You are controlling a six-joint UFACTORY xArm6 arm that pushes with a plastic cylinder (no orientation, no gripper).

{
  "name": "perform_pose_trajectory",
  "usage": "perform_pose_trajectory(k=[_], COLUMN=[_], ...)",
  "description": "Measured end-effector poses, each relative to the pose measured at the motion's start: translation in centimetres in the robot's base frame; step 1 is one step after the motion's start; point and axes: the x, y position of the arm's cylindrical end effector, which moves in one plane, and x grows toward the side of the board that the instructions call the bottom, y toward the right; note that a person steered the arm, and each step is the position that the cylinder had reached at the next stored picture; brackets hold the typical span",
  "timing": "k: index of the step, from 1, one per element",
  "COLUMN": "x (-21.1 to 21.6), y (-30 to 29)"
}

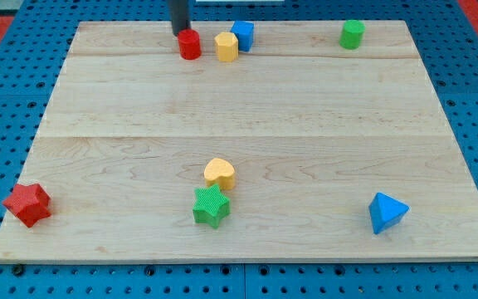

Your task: Push the red and green circle into the hexagon to make a group

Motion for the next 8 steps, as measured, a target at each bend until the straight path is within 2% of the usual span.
perform_pose_trajectory(k=[1,2,3,4,5,6,7,8], x=[0.7,4.5,6.0,9.3,7.8,4.2,1.1,1.2], y=[-3.3,1.6,1.7,11.2,24.2,34.1,33.6,29.4])
